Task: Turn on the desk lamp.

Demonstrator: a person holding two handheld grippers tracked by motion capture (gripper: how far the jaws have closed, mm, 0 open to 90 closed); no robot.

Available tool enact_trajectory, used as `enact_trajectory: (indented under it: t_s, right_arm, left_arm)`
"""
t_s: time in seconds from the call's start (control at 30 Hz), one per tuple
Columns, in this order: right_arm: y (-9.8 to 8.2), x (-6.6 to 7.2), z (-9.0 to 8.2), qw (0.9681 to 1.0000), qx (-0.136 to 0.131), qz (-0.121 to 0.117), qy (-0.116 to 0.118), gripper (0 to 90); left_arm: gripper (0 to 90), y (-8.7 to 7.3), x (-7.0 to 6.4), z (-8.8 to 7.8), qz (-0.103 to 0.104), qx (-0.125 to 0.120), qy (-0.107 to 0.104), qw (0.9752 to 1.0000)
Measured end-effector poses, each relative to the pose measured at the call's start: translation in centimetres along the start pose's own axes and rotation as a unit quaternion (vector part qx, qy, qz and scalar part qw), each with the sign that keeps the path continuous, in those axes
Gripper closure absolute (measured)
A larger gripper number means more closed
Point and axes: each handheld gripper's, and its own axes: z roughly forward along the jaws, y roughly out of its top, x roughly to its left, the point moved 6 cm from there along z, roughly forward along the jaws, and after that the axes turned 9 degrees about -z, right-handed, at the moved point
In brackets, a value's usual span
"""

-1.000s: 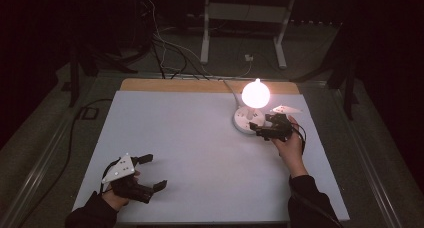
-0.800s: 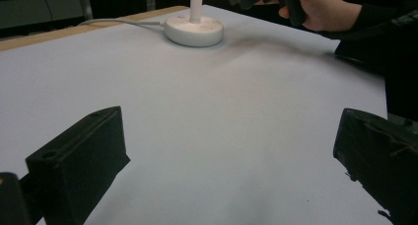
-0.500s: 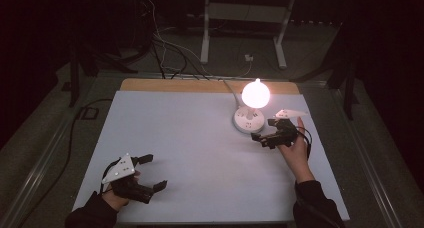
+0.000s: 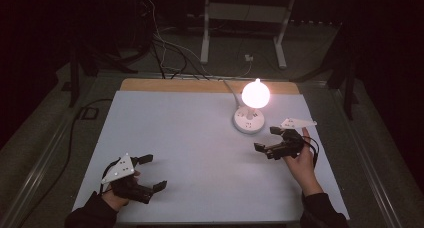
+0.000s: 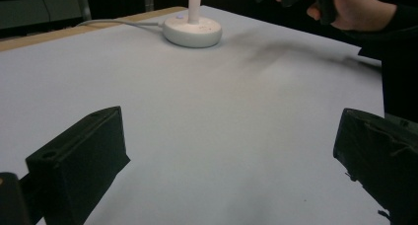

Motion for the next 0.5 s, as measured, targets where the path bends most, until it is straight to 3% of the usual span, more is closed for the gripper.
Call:
enact_trajectory:
  t_s: [0.3, 0.5]
  right_arm:
    - [-0.9, 2.1, -1.7, 0.9998, -0.019, 0.000, 0.011, 0.0]
    - [-2.2, 3.2, -2.4, 0.9999, -0.009, -0.007, 0.006, 0.0]
  left_arm:
    - [0.3, 0.0, 0.0, 0.0, 0.000, -0.002, -0.001, 1.0000]
    - [0.3, 0.0, 0.0, 0.0, 0.000, -0.002, 0.000, 1.0000]
